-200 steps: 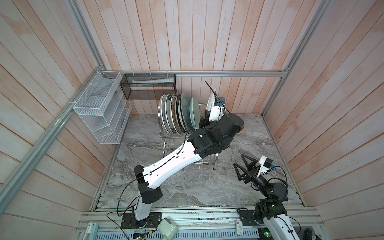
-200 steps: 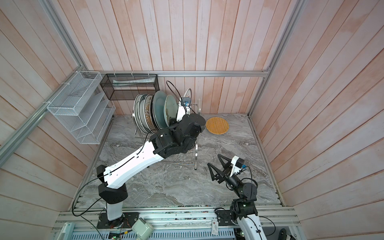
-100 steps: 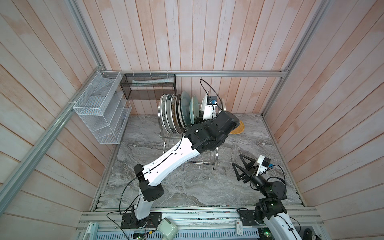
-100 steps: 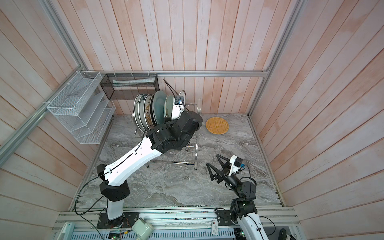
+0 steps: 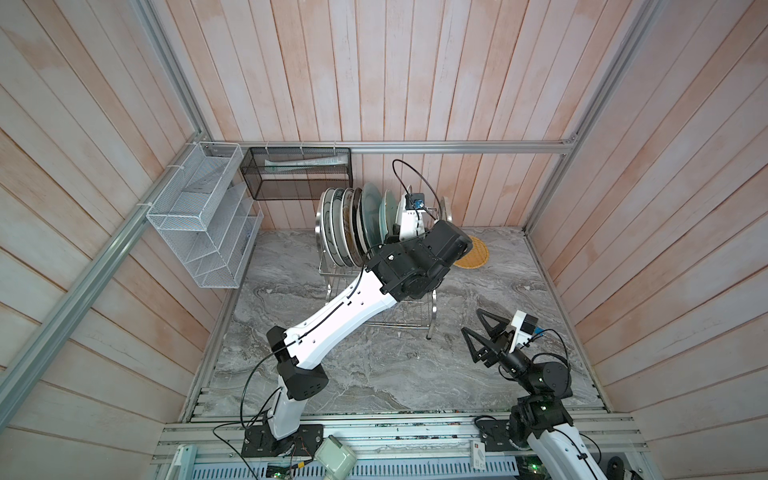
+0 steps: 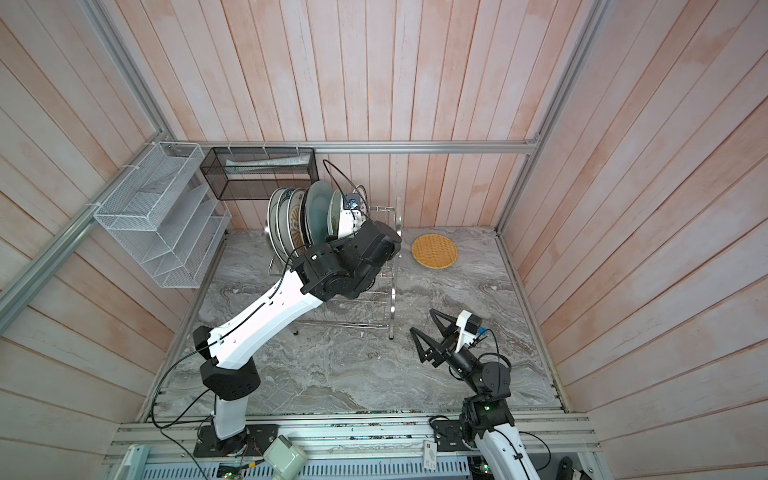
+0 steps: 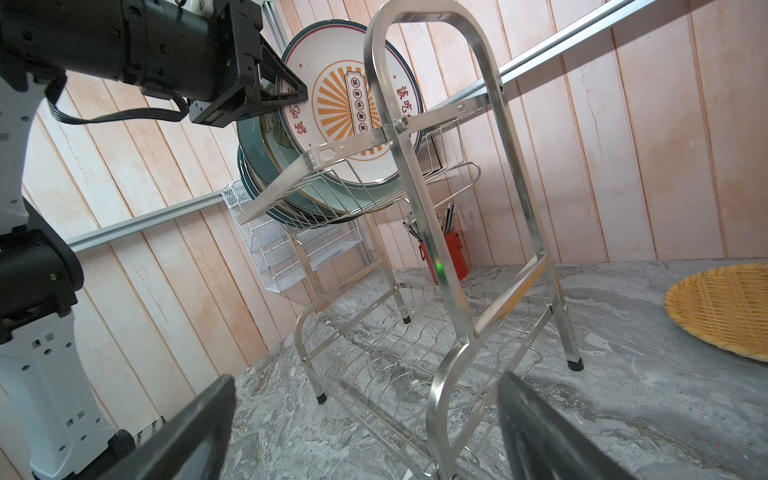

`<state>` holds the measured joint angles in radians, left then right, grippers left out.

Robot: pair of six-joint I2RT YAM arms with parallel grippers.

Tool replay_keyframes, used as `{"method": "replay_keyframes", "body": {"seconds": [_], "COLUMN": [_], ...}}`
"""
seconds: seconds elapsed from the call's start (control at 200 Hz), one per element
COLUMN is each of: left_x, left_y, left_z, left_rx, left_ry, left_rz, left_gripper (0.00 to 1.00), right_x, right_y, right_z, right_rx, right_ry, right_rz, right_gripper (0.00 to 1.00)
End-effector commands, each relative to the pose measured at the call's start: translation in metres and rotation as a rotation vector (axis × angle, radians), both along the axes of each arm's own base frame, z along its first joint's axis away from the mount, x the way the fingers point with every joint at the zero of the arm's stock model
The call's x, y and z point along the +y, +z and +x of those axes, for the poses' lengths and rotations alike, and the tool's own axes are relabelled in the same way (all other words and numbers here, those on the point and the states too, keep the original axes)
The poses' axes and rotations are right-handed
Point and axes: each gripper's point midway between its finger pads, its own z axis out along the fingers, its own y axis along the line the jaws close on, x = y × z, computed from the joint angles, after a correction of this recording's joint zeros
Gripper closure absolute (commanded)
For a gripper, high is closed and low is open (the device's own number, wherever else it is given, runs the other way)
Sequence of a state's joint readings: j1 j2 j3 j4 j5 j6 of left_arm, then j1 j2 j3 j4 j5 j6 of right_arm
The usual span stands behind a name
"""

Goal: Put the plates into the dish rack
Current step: 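Lower the white sunburst plate into the slot beside the pale green plate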

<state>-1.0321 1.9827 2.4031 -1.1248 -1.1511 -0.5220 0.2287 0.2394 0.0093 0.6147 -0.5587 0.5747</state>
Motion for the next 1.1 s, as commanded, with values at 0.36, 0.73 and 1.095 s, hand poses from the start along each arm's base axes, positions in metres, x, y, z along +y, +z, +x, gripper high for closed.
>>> {"method": "replay_keyframes", "body": {"seconds": [0.36,0.73,1.095], "left_x": [-0.01,-0.02,-0.029], "left_y": [-0.025,-0.024,-0.019], "left_z": [0.006,-0.001,-0.011], "left_rx": [0.054,0.064,0.059], "left_ry": [-0.005,-0.044,-0.075], "left_rz": [-0.025,-0.046,-0.054], "left_gripper": [1.0,0.98,0.85], "right_x": [0.0,0.001,0.001], "right_y": [-0.01,-0.012,-0.013], "right_z": [0.001,0.002,0.002], "right_rx": [-0.002,0.006,0.012], "right_ry": [-0.009,-0.01,-0.01], "right_rz": [-0.005,-0.007,-0.008], "right_gripper": [0.02,0.02,0.02]}}
